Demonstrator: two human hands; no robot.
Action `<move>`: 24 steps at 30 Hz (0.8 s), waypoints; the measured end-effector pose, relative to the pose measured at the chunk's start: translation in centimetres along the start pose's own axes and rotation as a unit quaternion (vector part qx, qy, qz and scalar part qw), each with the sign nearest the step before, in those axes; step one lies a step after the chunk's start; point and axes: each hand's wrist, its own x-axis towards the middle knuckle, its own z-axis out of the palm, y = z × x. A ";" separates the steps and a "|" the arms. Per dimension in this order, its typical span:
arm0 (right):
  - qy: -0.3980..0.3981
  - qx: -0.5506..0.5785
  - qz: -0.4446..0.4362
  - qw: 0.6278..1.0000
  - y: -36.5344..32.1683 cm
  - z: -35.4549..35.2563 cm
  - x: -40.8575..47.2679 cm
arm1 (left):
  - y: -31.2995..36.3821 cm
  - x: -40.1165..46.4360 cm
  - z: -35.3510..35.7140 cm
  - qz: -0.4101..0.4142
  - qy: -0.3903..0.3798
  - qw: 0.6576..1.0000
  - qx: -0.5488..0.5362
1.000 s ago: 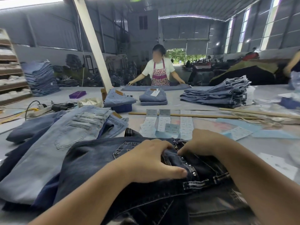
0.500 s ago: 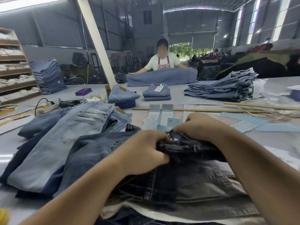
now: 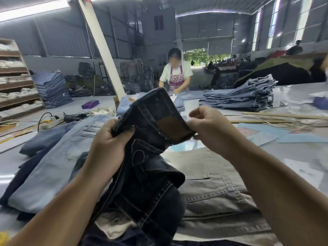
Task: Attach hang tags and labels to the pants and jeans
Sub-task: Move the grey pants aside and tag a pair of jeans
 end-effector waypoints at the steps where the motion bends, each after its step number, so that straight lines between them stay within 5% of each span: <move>1: 0.053 -0.060 -0.034 0.996 0.1 0.3 -0.2 | 0.2 -0.3 0.1 0.031 0.019 0.998 0.045; 4: 0.079 -0.147 -0.030 0.986 0.6 0.8 -0.7 | 0.4 -0.7 0.4 0.100 0.070 0.981 0.150; 8: -0.130 -0.126 0.061 0.982 1.1 1.9 -1.7 | 0.5 -0.6 0.4 0.107 0.141 0.971 0.162; 13: -0.262 -0.203 0.008 0.943 1.9 1.5 -3.0 | 0.8 -0.9 1.0 0.115 0.131 0.968 0.179; 16: -0.210 -0.300 -0.056 0.929 3.0 2.0 -3.4 | 1.0 -0.7 1.1 0.116 0.127 0.967 0.186; 24: -0.006 -0.019 -0.092 0.996 1.9 2.3 -0.3 | 3.1 -0.7 0.7 0.164 0.158 0.958 0.174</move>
